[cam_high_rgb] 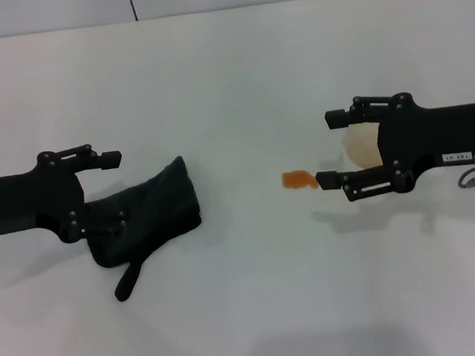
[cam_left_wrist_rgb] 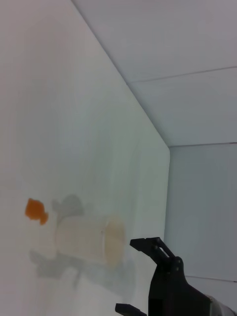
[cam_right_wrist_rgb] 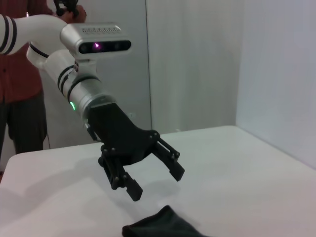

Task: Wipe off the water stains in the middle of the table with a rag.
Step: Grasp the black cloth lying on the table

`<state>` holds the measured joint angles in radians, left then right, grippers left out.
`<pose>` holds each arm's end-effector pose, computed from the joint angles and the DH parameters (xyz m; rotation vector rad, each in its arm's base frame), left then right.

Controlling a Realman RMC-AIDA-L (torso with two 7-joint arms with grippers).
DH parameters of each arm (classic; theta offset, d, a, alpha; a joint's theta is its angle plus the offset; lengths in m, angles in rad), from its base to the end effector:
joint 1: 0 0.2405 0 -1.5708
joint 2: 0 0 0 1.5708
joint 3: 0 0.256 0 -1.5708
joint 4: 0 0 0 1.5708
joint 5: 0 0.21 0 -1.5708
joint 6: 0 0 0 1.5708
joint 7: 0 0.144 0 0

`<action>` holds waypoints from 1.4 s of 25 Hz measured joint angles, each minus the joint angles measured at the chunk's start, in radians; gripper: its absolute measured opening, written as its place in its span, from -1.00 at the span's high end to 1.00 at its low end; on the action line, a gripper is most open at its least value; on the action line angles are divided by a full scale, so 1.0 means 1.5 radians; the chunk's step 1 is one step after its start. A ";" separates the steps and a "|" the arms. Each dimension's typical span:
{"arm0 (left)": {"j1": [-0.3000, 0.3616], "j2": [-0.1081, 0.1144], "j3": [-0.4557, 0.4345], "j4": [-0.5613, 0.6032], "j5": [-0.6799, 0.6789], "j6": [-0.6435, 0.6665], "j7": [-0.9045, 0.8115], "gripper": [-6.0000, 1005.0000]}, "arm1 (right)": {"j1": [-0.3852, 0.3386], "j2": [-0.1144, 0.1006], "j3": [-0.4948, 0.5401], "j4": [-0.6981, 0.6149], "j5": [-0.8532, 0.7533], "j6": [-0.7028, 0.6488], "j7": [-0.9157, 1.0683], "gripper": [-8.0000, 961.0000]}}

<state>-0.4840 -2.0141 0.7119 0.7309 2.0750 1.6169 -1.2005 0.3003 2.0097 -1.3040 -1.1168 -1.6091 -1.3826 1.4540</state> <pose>-0.2859 0.3200 0.0290 -2.8023 -0.3105 -0.4743 0.2115 0.3171 0.0123 -2.7828 0.1987 0.6093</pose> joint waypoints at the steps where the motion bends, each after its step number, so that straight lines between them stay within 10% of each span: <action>1: -0.002 0.003 0.000 0.001 0.000 0.000 -0.010 -0.50 | 0.000 0.000 0.001 -0.002 0.001 0.000 0.001 -0.79; 16: -0.132 0.057 0.021 0.074 0.207 0.039 -0.280 -0.49 | 0.001 0.001 -0.002 -0.024 0.027 0.008 0.009 -0.79; 35: -0.182 -0.011 0.121 0.018 0.298 -0.090 -0.285 -0.48 | -0.007 0.001 -0.012 -0.025 0.048 0.003 0.003 -0.79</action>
<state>-0.7565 -2.0313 0.8928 0.7580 2.5219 1.4825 -1.6284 0.2905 2.0111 -1.3212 -1.1537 -1.5370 -1.3787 1.4586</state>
